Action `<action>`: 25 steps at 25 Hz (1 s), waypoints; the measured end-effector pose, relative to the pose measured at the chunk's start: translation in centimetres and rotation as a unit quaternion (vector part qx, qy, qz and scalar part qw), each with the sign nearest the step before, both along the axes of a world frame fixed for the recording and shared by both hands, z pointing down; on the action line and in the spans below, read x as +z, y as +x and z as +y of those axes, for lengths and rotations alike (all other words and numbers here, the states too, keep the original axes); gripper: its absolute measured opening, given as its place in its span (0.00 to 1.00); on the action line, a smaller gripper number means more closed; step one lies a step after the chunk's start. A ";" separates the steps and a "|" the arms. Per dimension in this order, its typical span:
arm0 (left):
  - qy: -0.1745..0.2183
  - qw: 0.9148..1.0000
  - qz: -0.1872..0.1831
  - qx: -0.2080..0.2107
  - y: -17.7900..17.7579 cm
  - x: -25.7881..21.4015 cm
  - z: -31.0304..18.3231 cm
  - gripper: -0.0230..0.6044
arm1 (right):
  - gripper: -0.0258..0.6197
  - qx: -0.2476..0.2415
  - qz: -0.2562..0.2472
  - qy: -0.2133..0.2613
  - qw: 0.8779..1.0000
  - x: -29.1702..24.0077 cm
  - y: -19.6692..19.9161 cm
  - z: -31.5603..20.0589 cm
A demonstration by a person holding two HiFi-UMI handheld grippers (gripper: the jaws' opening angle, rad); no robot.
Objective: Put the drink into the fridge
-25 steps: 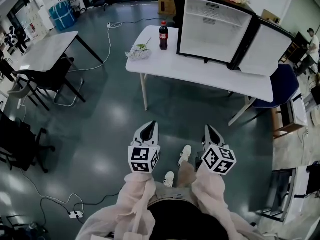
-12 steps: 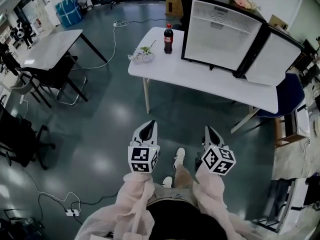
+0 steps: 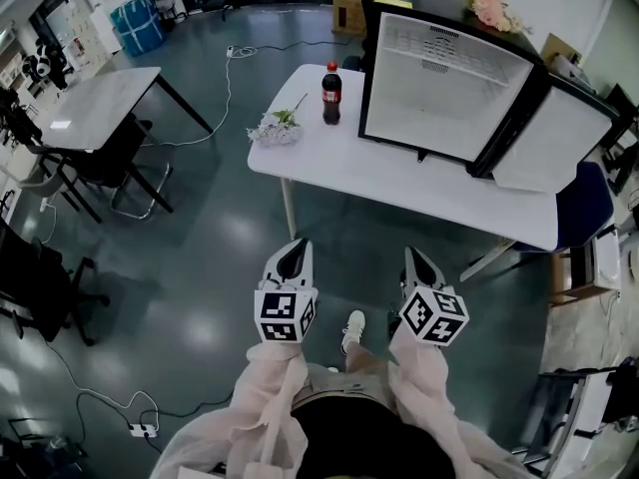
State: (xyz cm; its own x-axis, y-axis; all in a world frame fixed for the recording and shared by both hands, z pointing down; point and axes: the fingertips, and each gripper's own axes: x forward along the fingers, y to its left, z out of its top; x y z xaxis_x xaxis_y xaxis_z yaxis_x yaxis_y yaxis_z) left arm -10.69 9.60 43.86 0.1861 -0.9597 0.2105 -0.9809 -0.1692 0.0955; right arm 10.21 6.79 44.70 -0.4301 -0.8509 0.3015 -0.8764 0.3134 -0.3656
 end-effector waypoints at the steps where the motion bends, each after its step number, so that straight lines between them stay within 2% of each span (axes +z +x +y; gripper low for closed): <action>1: -0.001 1.000 0.000 -0.002 0.0 -0.1 -0.7 0.05 | 0.06 -0.001 0.000 0.000 1.000 -0.1 0.0 -0.8; 25: 0.004 0.999 0.004 -0.034 2.0 0.1 -16.5 0.05 | 0.06 -0.038 0.009 0.005 0.999 -0.3 1.5 -18.0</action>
State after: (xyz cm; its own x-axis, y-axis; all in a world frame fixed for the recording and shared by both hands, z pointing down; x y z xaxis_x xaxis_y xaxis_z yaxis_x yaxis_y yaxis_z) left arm -8.69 -6.93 43.96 0.1227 -0.9716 0.2022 -0.9893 -0.1035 0.1031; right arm 11.76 -11.20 44.41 -0.4884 -0.8187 0.3020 -0.8563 0.3829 -0.3467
